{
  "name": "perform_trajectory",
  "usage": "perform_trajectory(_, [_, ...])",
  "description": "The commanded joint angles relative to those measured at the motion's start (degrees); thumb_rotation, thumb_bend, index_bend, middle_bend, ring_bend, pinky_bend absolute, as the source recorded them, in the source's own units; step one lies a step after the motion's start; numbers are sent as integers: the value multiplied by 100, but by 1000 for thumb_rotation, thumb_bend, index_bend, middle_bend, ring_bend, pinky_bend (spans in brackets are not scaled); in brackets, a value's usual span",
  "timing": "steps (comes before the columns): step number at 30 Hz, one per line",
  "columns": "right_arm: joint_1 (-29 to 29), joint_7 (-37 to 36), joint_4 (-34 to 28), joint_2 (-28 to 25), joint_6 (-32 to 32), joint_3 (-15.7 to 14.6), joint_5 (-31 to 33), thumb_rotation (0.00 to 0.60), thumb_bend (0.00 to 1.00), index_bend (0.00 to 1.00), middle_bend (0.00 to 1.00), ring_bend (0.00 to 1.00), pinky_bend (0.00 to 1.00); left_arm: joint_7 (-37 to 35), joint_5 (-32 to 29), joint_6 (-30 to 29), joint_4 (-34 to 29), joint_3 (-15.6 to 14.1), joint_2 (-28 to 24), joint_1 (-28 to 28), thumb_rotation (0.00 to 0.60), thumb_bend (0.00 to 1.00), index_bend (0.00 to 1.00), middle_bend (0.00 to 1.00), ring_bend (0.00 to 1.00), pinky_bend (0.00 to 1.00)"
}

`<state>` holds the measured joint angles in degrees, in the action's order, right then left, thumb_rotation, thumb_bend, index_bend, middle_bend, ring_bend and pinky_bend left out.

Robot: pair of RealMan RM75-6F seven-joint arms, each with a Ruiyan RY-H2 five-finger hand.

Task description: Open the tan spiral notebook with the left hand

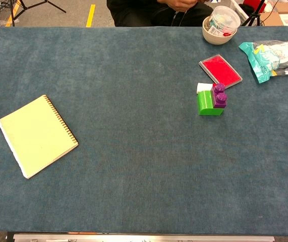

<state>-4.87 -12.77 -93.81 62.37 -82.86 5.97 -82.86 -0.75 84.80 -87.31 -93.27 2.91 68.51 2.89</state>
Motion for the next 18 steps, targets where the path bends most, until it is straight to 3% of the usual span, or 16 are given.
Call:
perform_trajectory(1, [-12,15,-13,-1,17,-3,2,600,532,381,369,277,367,8,-12,24,1,-8,-5,4,600,346,108,192,175,191])
perform_trajectory(10, [-1,32,-50,-23,-30,3,-24,600,532,382,369,277,367,-70,56,158,173,-61,-49,63,600,345,108,192,175,190])
perform_trajectory(18, [14,12,-72,-53,-75,1,-60,600,532,382,369,277,367,-830,573,681,1331,-301,-23,438,600,329,108,192,175,183])
